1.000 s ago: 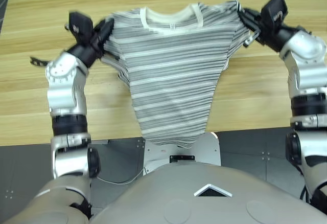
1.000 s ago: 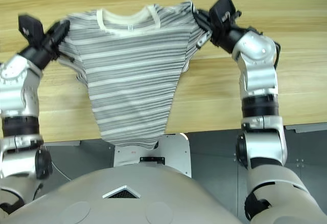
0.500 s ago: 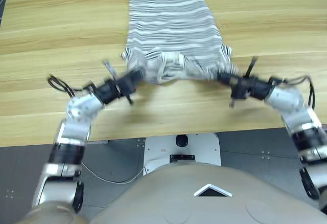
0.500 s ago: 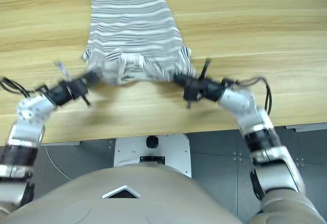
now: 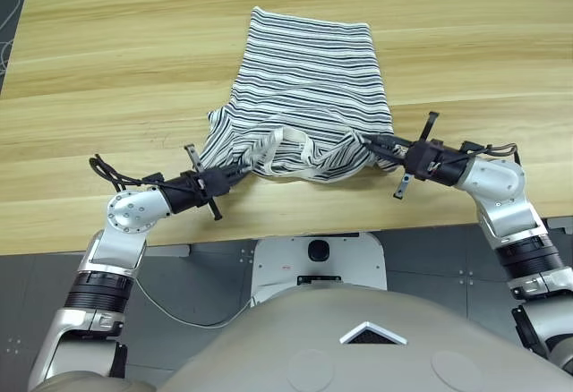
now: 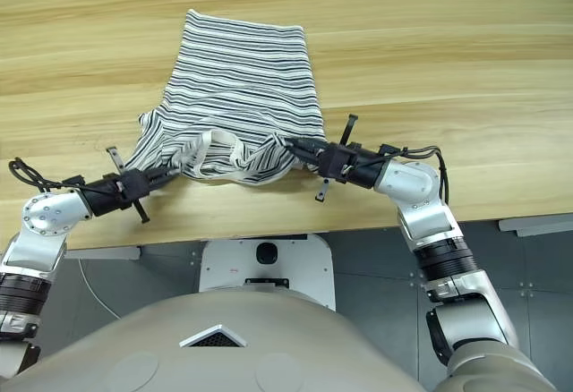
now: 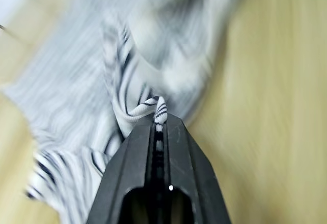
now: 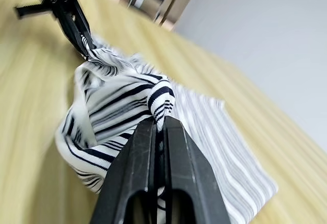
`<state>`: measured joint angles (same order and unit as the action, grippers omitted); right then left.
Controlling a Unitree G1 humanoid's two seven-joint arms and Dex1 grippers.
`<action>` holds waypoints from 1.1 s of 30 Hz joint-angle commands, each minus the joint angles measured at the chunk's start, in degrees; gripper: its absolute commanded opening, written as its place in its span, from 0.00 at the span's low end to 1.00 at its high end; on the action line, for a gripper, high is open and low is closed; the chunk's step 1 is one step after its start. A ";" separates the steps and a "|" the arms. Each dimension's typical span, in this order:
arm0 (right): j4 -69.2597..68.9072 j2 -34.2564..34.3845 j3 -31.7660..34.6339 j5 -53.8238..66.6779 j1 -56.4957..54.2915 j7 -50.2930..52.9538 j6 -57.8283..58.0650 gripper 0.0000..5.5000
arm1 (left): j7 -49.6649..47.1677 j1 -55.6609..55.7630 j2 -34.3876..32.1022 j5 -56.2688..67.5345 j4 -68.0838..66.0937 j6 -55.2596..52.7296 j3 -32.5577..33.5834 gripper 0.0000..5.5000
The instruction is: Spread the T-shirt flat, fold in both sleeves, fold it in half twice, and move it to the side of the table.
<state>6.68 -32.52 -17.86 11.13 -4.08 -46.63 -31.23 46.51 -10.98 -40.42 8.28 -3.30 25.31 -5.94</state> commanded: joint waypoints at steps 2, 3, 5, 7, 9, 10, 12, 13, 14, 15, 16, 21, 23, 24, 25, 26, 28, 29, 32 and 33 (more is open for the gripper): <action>-5.64 1.06 10.96 5.11 -10.58 5.43 0.95 0.02 | -8.05 16.94 0.81 19.05 11.10 0.57 16.83 0.02; -4.84 1.06 14.53 2.71 -17.42 10.32 2.72 0.02 | -16.22 27.55 -0.41 12.91 7.83 -3.97 18.73 0.02; -4.96 -0.07 21.17 0.13 -31.27 19.48 6.70 0.02 | -26.11 44.46 -2.53 6.32 6.41 -10.27 20.55 0.02; -6.62 -1.31 24.66 -1.28 -39.38 24.14 8.10 0.02 | -29.05 53.43 -3.72 5.16 8.47 -12.11 21.43 0.02; -8.80 -2.07 26.00 -2.63 -43.19 25.94 8.45 0.02 | -30.21 58.85 -4.51 3.12 9.18 -13.10 21.21 0.02; -9.22 -2.07 26.13 -3.19 -43.92 26.25 8.65 0.02 | -30.67 59.97 -4.59 1.92 9.09 -13.59 20.97 0.02; -10.14 -1.23 27.11 -2.89 -44.13 27.04 8.07 0.02 | -32.78 59.80 -3.84 -0.50 8.47 -13.56 21.97 0.02; -10.55 -0.91 27.94 -2.58 -44.25 27.54 7.47 0.02 | -33.69 59.65 -3.36 -1.23 8.22 -13.24 22.72 0.02; -10.83 -0.70 29.23 -2.07 -44.71 28.39 6.81 0.02 | -33.76 59.34 -2.93 -1.01 8.17 -12.63 23.28 0.02; -10.89 -0.67 30.27 -1.56 -45.18 28.87 6.24 0.02 | -33.87 59.11 -2.50 -0.94 8.31 -11.94 23.66 0.02; -10.78 -0.67 31.00 -1.17 -45.62 29.08 5.56 0.02 | -33.96 58.85 -2.27 -0.98 8.64 -11.31 23.95 0.02; -12.19 -2.67 28.52 4.34 -42.83 21.17 6.14 0.02 | -26.11 54.04 -3.61 5.77 13.57 -17.68 22.47 0.02; -14.70 -4.58 28.43 9.75 -40.38 15.30 7.45 0.02 | -17.54 48.92 -5.66 12.43 17.89 -22.31 20.83 0.02; -15.72 -5.37 28.74 12.54 -39.49 12.76 8.30 0.02 | -14.53 47.11 -6.32 15.26 19.61 -24.02 20.80 0.02; -16.08 -6.16 29.23 14.71 -38.96 10.55 9.08 0.02 | -11.74 45.67 -6.98 18.11 20.96 -25.97 20.88 0.02; -16.19 -6.81 29.37 16.61 -38.62 8.73 10.56 0.02 | -10.02 45.02 -7.30 20.07 21.60 -27.61 21.02 0.02; -13.59 -7.50 27.34 16.39 -38.43 6.09 14.39 0.02 | -8.30 46.35 -7.16 20.63 19.22 -31.18 19.24 0.02; -10.57 -7.40 24.46 14.01 -38.41 4.62 16.60 0.02 | -7.21 48.17 -6.43 19.36 15.94 -32.88 16.48 0.02; 11.95 -2.70 11.51 -2.07 -43.75 5.02 22.25 0.02 | -4.28 59.64 0.36 6.78 -8.22 -33.59 2.30 0.02; 22.77 -0.10 9.33 -7.43 -48.71 10.81 24.34 0.02 | -6.92 65.71 3.47 0.34 -20.45 -30.77 -1.68 0.02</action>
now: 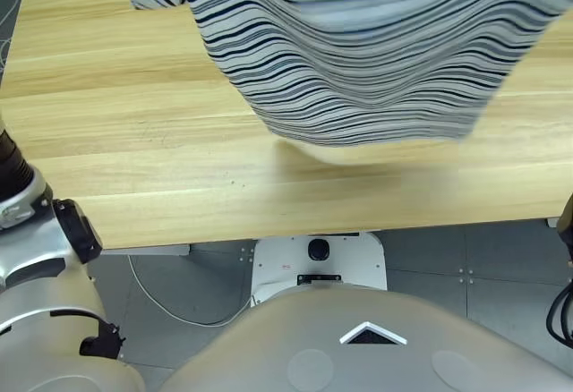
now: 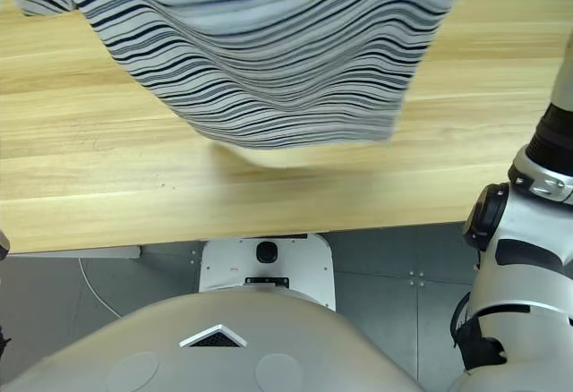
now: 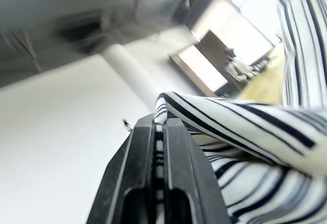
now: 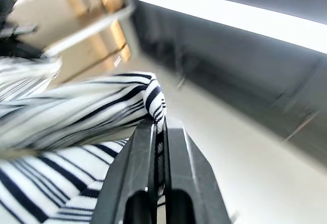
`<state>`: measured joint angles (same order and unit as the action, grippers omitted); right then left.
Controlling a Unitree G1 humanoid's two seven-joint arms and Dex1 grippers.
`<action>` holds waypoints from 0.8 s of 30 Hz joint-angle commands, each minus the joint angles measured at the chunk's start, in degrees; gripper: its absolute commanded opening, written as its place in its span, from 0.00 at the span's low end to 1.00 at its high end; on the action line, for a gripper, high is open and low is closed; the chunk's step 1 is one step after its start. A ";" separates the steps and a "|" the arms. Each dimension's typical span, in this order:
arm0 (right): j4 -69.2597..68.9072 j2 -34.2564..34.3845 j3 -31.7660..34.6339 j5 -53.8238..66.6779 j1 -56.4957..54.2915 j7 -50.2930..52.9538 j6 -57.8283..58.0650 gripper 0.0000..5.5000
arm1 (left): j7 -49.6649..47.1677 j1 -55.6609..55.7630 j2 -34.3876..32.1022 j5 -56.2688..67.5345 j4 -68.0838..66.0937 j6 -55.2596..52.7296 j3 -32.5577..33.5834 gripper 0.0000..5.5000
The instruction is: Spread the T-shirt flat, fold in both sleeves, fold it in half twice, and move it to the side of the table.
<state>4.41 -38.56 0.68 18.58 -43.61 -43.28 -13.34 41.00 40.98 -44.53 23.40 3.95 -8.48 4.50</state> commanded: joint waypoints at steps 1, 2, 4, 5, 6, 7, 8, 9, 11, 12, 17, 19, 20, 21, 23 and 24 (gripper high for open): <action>37.85 8.36 -8.86 -18.58 -17.23 19.04 8.08 0.02 | -11.71 22.63 10.21 -23.09 -41.89 8.22 -15.51 0.02; 46.84 9.60 -6.63 -19.87 -24.79 29.37 7.67 0.02 | -22.47 30.79 11.67 -28.28 -51.91 12.88 -16.20 0.02; 41.96 7.94 1.51 -21.46 -34.15 41.54 -10.77 0.02 | -37.84 42.03 9.42 -32.49 -50.21 31.30 -9.75 0.02; 31.09 7.19 4.57 -22.64 -32.59 39.89 -23.53 0.02 | -39.50 42.45 6.76 -34.11 -43.00 40.39 -6.40 0.02; 17.25 6.36 3.82 -19.96 -25.10 32.30 -30.96 0.02 | -36.33 37.90 4.50 -33.05 -33.48 48.76 -2.64 0.02; 3.99 4.36 -1.65 -16.28 -11.12 22.94 -33.24 0.02 | -26.72 25.20 2.10 -28.47 -21.02 53.04 -2.66 0.02; -4.61 1.31 -8.44 -14.04 1.97 15.69 -33.05 0.02 | -17.31 10.62 -0.06 -21.84 -9.99 50.79 -5.18 0.02; -8.77 -1.74 -15.32 -14.00 13.41 11.24 -32.23 0.02 | -11.50 -4.69 -2.53 -18.84 -1.56 48.20 -9.56 0.02; -7.35 -7.20 -26.16 -12.45 31.10 3.31 -28.80 0.02 | -6.67 -29.91 -5.39 -14.94 4.80 41.75 -22.73 0.02; -6.62 -9.41 -29.07 -9.58 36.12 -1.67 -24.90 0.02 | -5.24 -35.83 -4.74 -17.16 0.96 38.56 -27.88 0.02; -2.52 -8.23 -28.60 -5.68 36.01 -11.94 -14.92 0.02 | 2.22 -38.10 -1.47 -23.24 -14.75 30.08 -32.08 0.02; -3.40 -6.20 -27.11 -4.33 35.10 -13.09 -12.78 0.02 | 3.97 -37.67 -0.67 -23.49 -15.25 28.89 -31.39 0.02; -3.25 -5.15 -26.46 -4.33 34.88 -13.44 -12.51 0.02 | 4.51 -37.62 -0.03 -23.84 -15.61 28.60 -31.17 0.02; -2.84 -3.96 -25.93 -4.46 34.82 -13.39 -12.45 0.02 | 4.94 -37.72 0.68 -24.09 -15.95 28.37 -30.93 0.02; -1.52 -1.97 -24.77 -5.82 34.86 -12.21 -13.30 0.02 | 5.14 -38.07 1.60 -24.53 -16.59 28.06 -30.40 0.02; -0.88 -1.20 -24.05 -6.63 34.97 -11.47 -13.78 0.02 | 5.09 -38.13 1.81 -24.74 -17.07 27.97 -30.07 0.02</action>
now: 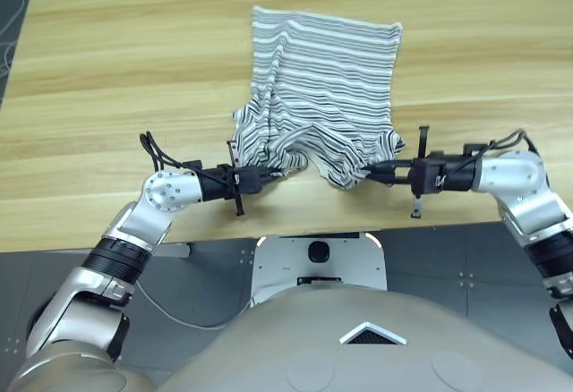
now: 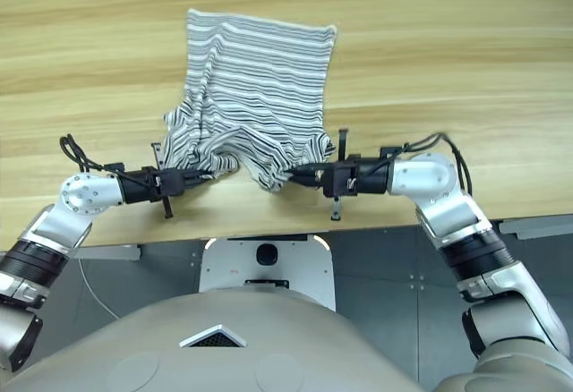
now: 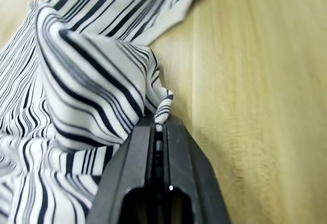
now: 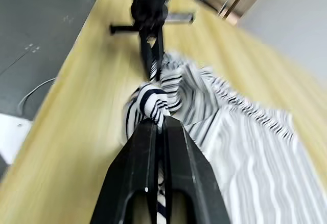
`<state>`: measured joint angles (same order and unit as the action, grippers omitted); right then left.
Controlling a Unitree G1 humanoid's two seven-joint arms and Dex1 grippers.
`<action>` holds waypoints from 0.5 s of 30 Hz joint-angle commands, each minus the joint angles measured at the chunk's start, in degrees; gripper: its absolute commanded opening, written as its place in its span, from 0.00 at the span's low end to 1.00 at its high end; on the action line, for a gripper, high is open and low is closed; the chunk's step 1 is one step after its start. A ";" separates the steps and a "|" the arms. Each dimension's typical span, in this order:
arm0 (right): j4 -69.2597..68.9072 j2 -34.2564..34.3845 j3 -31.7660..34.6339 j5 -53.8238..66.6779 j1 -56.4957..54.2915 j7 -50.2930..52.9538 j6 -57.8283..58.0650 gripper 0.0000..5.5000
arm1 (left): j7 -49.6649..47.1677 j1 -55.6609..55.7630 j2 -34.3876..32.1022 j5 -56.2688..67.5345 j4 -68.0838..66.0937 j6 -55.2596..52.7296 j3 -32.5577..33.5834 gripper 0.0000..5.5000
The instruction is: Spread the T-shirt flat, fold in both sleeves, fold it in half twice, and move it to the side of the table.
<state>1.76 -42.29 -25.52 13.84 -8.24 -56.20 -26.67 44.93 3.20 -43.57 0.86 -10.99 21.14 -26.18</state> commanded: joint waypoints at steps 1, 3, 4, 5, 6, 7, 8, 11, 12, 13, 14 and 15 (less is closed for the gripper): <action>2.81 3.39 2.91 -2.92 -0.56 2.44 -0.94 0.02 | 1.06 -0.43 0.80 -2.48 -2.67 -1.65 1.03 0.02; 5.03 4.69 4.03 -4.78 -1.09 3.80 -1.77 0.02 | 0.75 -0.73 0.53 -2.73 -3.46 -1.41 2.11 0.02; 6.15 5.09 4.47 -5.72 -1.26 4.17 -2.23 0.02 | 0.60 -0.92 0.34 -2.66 -3.66 -1.18 2.88 0.02; 7.22 5.31 4.86 -6.72 -1.40 4.52 -2.78 0.02 | 0.38 -1.07 0.13 -2.64 -3.68 -1.09 3.66 0.02; 8.28 5.10 5.13 -7.89 -1.35 4.58 -3.17 0.02 | 0.59 -1.53 -0.13 -1.75 -3.11 -0.65 4.78 0.02; 9.30 4.42 5.24 -9.58 -1.23 4.45 -3.86 0.02 | 0.91 -2.21 -0.48 -0.66 -1.93 -0.26 6.15 0.02; 10.01 3.71 5.28 -10.95 -1.05 4.12 -4.64 0.02 | 1.29 -2.87 -0.81 0.39 -0.70 0.11 7.42 0.02; 10.41 2.07 5.69 -11.76 -0.21 2.07 -5.53 0.02 | 2.67 -5.06 -1.79 3.25 3.08 0.65 10.91 0.02; 10.32 1.48 5.77 -11.55 0.02 1.12 -5.58 0.02 | 3.37 -5.81 -2.19 4.20 4.49 0.71 11.85 0.02; 10.26 1.11 5.81 -11.35 0.14 0.37 -5.56 0.02 | 3.95 -6.35 -2.39 4.95 5.51 0.70 12.48 0.02; 10.30 0.95 6.00 -10.78 0.15 -0.40 -5.57 0.02 | 4.62 -6.80 -2.29 6.01 6.35 0.73 13.10 0.02; 11.02 1.39 6.42 -9.68 -0.54 -1.17 -5.85 0.02 | 4.90 -7.03 -1.88 7.04 6.68 0.86 13.79 0.02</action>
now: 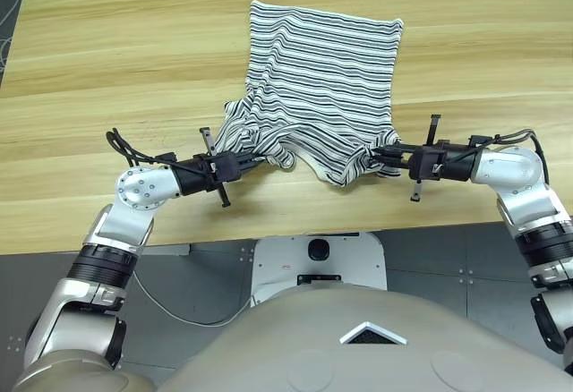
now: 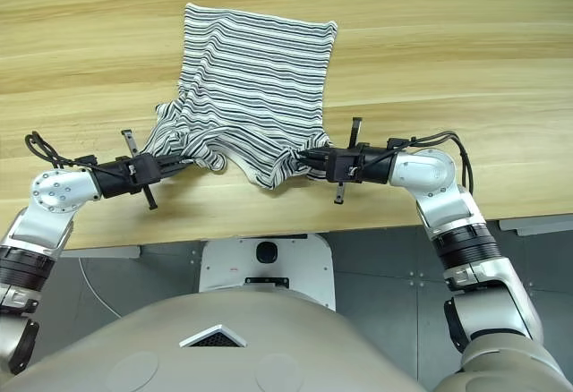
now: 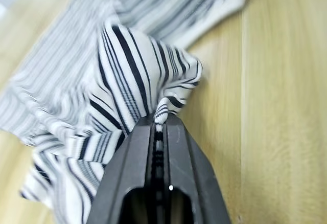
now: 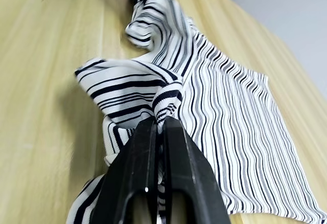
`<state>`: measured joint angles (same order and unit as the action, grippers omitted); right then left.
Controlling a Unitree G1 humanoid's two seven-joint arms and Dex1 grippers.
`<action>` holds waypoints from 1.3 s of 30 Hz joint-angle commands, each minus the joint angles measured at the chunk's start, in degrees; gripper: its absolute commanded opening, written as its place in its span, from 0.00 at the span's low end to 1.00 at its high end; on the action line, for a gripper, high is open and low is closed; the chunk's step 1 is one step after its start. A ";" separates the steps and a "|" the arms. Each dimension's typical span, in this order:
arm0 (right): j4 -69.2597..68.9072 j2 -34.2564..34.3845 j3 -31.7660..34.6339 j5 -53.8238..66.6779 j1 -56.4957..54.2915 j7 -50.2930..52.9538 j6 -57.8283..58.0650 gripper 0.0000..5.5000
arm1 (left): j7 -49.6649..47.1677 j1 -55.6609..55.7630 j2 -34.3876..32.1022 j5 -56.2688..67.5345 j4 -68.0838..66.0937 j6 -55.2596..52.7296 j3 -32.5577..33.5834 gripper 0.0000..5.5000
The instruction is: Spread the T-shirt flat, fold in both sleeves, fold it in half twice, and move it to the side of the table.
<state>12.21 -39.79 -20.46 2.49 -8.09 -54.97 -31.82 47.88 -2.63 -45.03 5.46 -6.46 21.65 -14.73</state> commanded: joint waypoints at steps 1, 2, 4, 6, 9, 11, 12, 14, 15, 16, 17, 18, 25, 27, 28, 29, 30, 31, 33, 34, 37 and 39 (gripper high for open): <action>1.58 -0.66 1.63 3.15 -1.55 -3.79 -0.21 0.02 | 1.94 -0.99 0.25 3.19 1.87 0.38 3.07 0.02; 2.72 -0.57 1.75 4.08 -2.24 -5.20 0.23 0.02 | 2.08 -0.80 0.73 3.71 1.59 0.49 3.58 0.02; 4.48 -0.64 2.21 6.31 -2.96 -8.07 2.11 0.08 | 2.82 -0.72 1.34 5.56 1.44 0.62 4.66 0.08; 4.85 -0.63 3.26 10.24 -3.19 -11.59 5.03 0.14 | 4.28 -0.81 1.49 7.71 1.39 0.79 6.05 0.14; 3.75 -1.36 4.84 15.40 -3.38 -16.55 10.24 0.25 | 6.42 -0.38 0.93 9.43 0.23 1.30 8.03 0.22; 3.30 -2.34 5.27 16.53 -3.73 -19.71 13.25 0.31 | 7.34 -0.03 0.35 8.88 -0.87 1.58 8.84 0.28; 3.21 -2.82 5.38 16.47 -3.92 -21.03 14.16 0.34 | 7.81 0.11 0.08 8.44 -1.35 1.71 9.10 0.31; 3.21 -3.65 5.79 16.43 -4.50 -23.40 15.97 0.41 | 8.48 0.36 -0.40 8.31 -1.35 1.91 10.07 0.34; 3.25 -4.03 6.25 16.61 -4.93 -24.46 17.00 0.41 | 8.65 0.42 -0.86 8.53 -0.78 2.13 10.94 0.34; 3.35 -4.46 6.65 16.49 -5.25 -25.37 17.62 0.41 | 8.70 0.48 -1.36 8.72 -0.32 2.37 11.81 0.34; 3.86 -4.76 7.23 15.89 -5.75 -25.62 17.64 0.41 | 8.55 0.56 -2.06 8.71 -0.03 2.61 13.10 0.34; 4.25 -5.02 7.75 15.27 -6.17 -25.67 17.54 0.41 | 8.26 0.65 -2.74 8.59 0.13 2.81 14.42 0.34; 5.42 -5.32 14.34 15.43 -12.43 -22.75 18.16 0.41 | 7.75 0.74 -6.64 13.88 1.71 4.57 27.88 0.34; 5.53 -3.61 15.34 15.56 -14.67 -21.45 17.82 0.41 | 9.96 -0.55 -5.20 22.08 8.48 4.31 30.75 0.34; 6.24 -1.92 15.46 14.81 -16.12 -19.69 16.59 0.41 | 10.19 0.59 -4.12 25.96 11.13 3.38 31.25 0.34; 7.18 0.09 15.05 13.36 -17.51 -17.45 15.40 0.41 | 8.56 3.44 -3.21 24.30 11.19 2.04 29.52 0.34; 8.19 1.81 14.38 11.46 -18.57 -15.21 13.83 0.41 | 6.91 6.44 -2.53 19.91 9.47 1.54 27.01 0.34; 9.47 3.77 13.30 8.69 -19.51 -12.23 12.44 0.41 | 4.99 10.48 -1.42 12.97 5.58 1.49 23.31 0.34; 12.47 6.82 11.21 3.39 -20.85 -7.62 9.25 0.41 | 3.62 16.60 1.10 3.07 -1.73 2.00 16.68 0.34; 13.91 8.06 10.37 1.45 -21.40 -5.81 8.36 0.41 | 3.39 18.86 2.45 -0.03 -4.82 2.37 14.04 0.34; 20.48 11.29 7.93 -4.22 -23.75 -0.72 5.49 0.41 | 2.31 23.90 5.49 -8.89 -15.34 5.68 7.36 0.34; 25.16 13.30 6.30 -7.02 -24.92 1.62 3.74 0.41 | 1.41 26.72 6.47 -13.70 -23.19 8.50 4.04 0.34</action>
<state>33.90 -28.06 -12.66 -2.09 -30.83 -55.14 -26.25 50.19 21.34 -38.96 -4.32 -23.74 27.88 -8.13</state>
